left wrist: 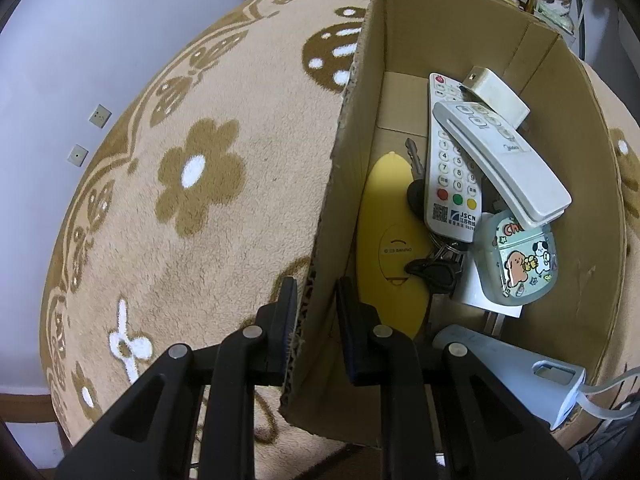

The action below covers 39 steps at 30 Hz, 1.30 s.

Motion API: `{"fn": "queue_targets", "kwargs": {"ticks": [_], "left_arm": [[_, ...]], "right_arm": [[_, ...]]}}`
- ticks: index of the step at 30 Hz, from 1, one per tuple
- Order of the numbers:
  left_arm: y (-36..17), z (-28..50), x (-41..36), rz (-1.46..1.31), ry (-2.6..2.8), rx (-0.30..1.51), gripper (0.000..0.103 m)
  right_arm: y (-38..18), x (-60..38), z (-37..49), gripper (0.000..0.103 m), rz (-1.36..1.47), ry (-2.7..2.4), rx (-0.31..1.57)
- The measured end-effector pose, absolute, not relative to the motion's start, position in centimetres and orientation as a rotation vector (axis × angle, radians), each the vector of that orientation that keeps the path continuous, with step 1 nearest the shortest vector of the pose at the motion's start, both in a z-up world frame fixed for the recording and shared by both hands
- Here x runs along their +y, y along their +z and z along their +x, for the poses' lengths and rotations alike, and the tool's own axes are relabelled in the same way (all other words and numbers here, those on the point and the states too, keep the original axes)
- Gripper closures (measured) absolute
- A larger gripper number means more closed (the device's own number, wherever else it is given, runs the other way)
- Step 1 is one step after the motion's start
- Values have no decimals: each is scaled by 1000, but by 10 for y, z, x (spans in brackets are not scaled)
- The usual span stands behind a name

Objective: Organize rigid objects
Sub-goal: 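Carry the AIMA keys into the box and open the right gripper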

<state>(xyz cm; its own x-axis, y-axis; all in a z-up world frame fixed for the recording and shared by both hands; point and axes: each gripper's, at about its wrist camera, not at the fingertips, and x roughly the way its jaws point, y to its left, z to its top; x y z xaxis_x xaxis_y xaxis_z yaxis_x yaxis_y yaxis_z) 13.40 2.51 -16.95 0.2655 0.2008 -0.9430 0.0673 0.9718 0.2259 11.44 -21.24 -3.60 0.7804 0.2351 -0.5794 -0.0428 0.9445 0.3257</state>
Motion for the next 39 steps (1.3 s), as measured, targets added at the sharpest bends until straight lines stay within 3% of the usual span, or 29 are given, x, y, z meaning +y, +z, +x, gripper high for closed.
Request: {"fn": "queue_targets", "kwargs": {"ticks": [16, 28, 39], "left_arm": [[-171, 134, 29, 229, 87, 1305, 84], [-174, 135, 31, 228, 88, 1310, 84], [-174, 134, 31, 233, 90, 1310, 84]], "right_arm": [[-57, -145, 111, 95, 261, 359, 723], [-109, -134, 128, 94, 236, 359, 849], [-106, -135, 127, 91, 222, 338, 878]]}}
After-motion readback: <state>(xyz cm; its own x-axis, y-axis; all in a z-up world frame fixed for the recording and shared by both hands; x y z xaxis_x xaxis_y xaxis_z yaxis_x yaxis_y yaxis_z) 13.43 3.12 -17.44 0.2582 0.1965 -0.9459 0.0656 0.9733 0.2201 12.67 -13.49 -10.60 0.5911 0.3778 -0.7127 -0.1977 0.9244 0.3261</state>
